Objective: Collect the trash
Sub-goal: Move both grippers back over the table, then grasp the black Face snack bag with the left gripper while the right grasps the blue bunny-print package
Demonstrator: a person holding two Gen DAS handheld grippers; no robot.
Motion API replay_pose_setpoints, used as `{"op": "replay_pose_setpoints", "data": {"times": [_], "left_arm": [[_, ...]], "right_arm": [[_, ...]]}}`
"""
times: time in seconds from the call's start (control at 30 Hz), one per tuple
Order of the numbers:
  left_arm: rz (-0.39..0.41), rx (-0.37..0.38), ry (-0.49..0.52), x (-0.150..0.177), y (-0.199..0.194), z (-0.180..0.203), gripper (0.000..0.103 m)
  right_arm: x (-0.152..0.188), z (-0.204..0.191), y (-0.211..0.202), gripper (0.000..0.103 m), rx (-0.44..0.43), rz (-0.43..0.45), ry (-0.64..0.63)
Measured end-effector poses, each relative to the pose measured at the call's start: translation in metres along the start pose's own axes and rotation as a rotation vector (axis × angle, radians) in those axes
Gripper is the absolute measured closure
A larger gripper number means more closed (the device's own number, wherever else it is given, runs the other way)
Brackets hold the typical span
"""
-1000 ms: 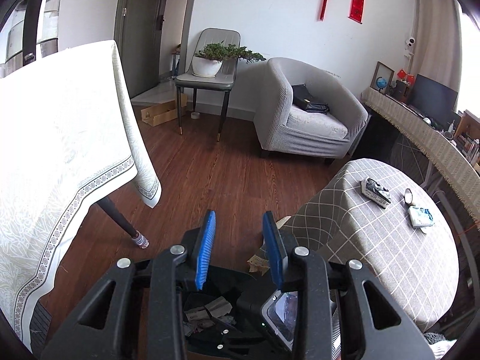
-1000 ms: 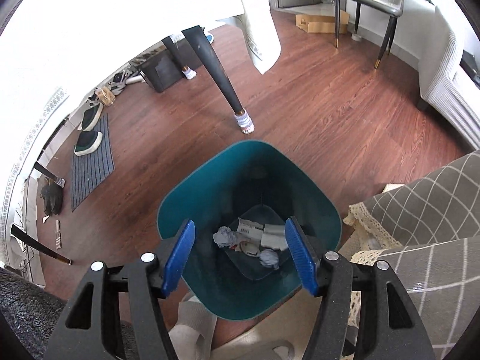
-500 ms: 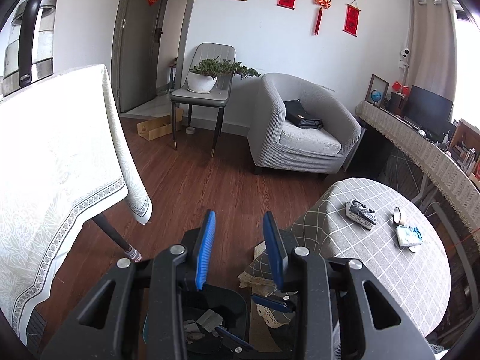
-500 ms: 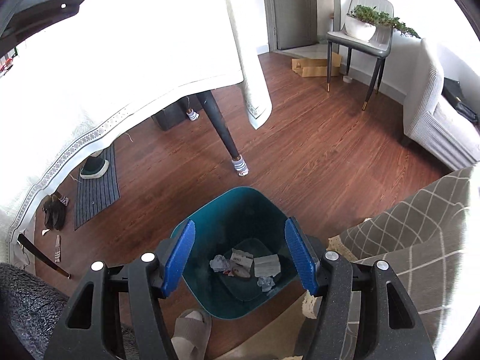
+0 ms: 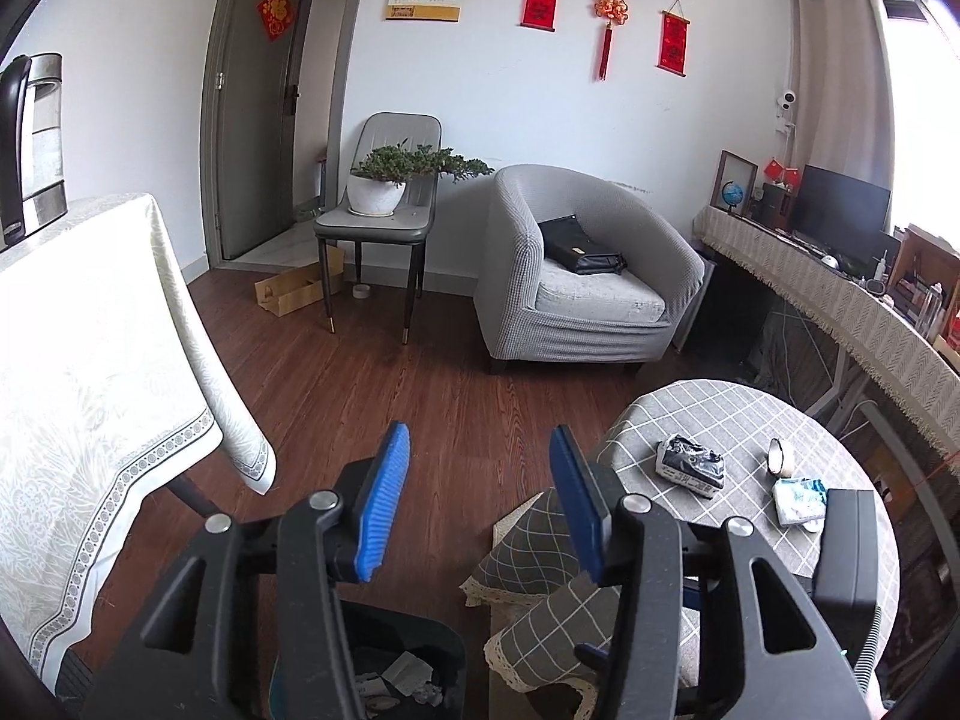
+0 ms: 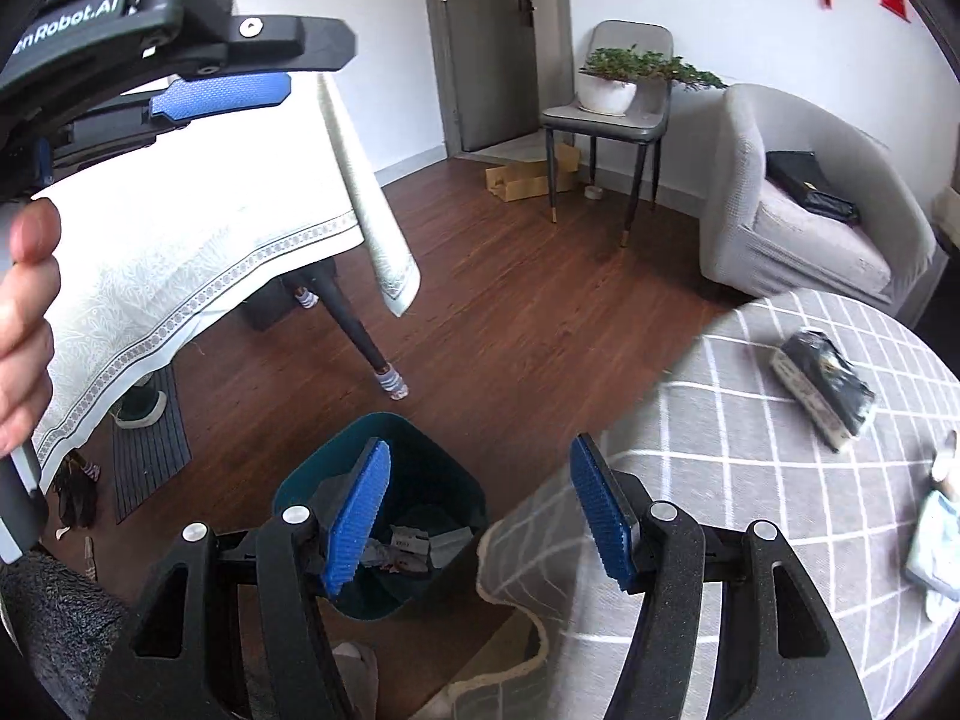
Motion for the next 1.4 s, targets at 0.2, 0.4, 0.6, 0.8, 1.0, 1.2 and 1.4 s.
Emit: {"op": "replay_pose_setpoints", "data": {"times": [0.2, 0.4, 0.6, 0.8, 1.0, 1.2, 1.4], "left_arm": [[-0.03, -0.002, 0.019, 0.006, 0.02, 0.017, 0.041], [-0.011, -0.005, 0.081, 0.008, 0.033, 0.051, 0.033], [-0.017, 0.006, 0.188, 0.021, 0.049, 0.096, 0.017], [-0.097, 0.06, 0.271, 0.051, 0.09, 0.136, 0.013], [-0.224, 0.113, 0.407, 0.092, 0.132, 0.171, 0.012], [-0.288, 0.129, 0.412, 0.108, 0.17, 0.175, 0.011], [-0.337, 0.172, 0.387, 0.115, 0.191, 0.178, 0.011]], "right_arm": [[0.025, 0.067, -0.041, 0.04, 0.114, 0.005, 0.101], [0.055, 0.126, -0.067, 0.035, 0.237, 0.031, 0.174], [0.072, 0.164, -0.096, 0.032, 0.259, 0.079, 0.237], [0.086, 0.195, -0.127, 0.016, 0.367, 0.086, 0.246], [0.11, 0.208, -0.114, 0.015, 0.342, 0.025, 0.304], [0.115, 0.215, -0.106, 0.014, 0.306, 0.01, 0.308], [0.131, 0.232, -0.102, 0.013, 0.295, -0.019, 0.352]]}}
Point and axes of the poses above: each gripper's, at about its wrist camera, not at the fingertips, and y roughly the way its jaws point, z to its right, x to its underside, the point moved 10 cm from there along y, roughly the way its jaws point, and after that the axes turned 12 degrees about -y, right-handed, at the moved point
